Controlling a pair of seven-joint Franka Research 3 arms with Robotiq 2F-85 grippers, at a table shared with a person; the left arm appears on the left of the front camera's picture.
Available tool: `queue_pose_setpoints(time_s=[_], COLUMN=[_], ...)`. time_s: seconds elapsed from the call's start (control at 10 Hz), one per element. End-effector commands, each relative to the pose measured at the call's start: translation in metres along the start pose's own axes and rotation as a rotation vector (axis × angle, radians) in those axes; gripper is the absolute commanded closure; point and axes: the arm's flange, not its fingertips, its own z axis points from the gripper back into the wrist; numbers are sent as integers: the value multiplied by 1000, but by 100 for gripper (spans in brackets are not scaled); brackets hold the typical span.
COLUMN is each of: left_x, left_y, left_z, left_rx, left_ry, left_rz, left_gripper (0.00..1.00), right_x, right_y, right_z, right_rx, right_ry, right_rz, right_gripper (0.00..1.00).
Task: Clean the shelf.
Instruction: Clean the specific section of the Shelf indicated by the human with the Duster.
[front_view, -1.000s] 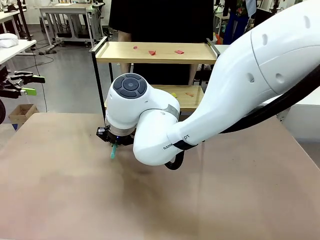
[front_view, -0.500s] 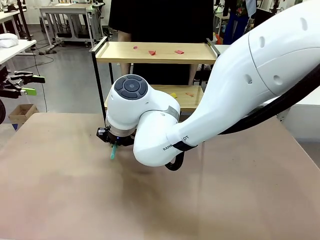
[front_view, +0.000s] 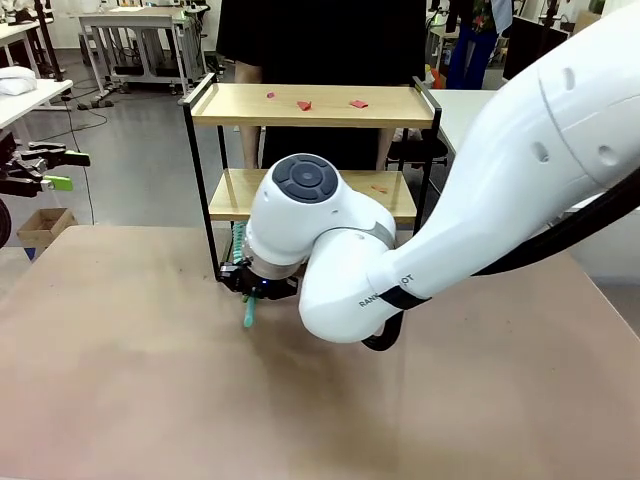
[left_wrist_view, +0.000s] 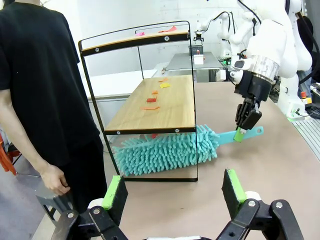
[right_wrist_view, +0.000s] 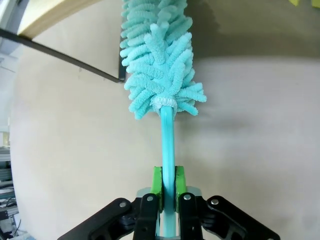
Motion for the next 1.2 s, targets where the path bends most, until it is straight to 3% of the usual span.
queue_pose_setpoints(time_s=[0.0,1.1], left_x=[3,3], left_y=[-2,-2], left_z=[1,1], left_rx=[1,1], left_ry=[2,2], left_rz=[-3,-3], left_gripper=[0,0], right_x=[7,11], right_y=[-25,-132], right_z=[29,83], right_rx=[11,-229], right_ry=[13,-37], right_rz=[-32,-98], right_gripper=[87,87])
